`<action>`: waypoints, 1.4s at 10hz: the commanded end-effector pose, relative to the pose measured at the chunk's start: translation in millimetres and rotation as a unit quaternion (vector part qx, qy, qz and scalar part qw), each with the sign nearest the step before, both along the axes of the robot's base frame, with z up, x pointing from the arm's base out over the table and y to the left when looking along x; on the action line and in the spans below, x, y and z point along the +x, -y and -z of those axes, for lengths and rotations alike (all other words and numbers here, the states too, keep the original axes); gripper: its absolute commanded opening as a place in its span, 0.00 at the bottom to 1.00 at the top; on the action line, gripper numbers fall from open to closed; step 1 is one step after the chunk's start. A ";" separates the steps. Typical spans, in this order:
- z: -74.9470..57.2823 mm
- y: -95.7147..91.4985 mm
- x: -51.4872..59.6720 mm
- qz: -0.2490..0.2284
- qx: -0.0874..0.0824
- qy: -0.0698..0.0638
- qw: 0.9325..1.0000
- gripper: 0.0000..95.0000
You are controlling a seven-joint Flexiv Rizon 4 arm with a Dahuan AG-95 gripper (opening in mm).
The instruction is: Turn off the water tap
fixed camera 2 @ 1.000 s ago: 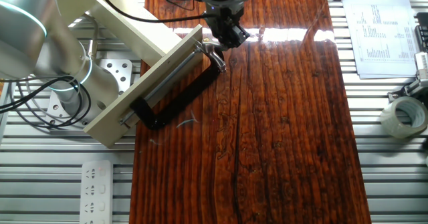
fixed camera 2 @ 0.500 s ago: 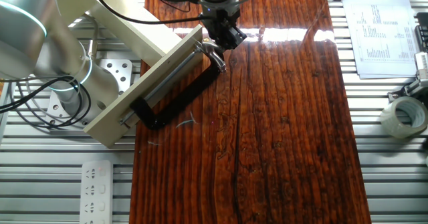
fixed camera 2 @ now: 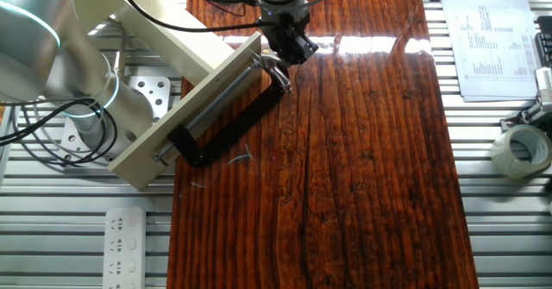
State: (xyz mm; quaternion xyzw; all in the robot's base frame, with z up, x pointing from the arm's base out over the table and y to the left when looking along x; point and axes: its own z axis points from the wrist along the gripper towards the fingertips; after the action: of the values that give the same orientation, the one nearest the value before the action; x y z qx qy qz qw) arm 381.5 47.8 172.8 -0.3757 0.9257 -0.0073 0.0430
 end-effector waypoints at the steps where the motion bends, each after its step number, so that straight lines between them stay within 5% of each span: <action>1: -0.1 0.4 -1.1 -0.001 0.000 -0.001 1.000 0.00; 7: -0.9 0.5 -0.5 -0.003 0.000 -0.001 1.000 0.00; 12: -12.1 -14.5 23.0 0.006 0.001 -0.003 1.000 0.00; 14: -25.0 -28.4 30.3 0.021 0.000 -0.017 1.000 0.00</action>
State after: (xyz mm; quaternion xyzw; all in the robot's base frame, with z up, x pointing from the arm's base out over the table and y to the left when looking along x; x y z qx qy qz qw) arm 411.5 76.1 198.6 -0.3574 0.9335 -0.0026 0.0297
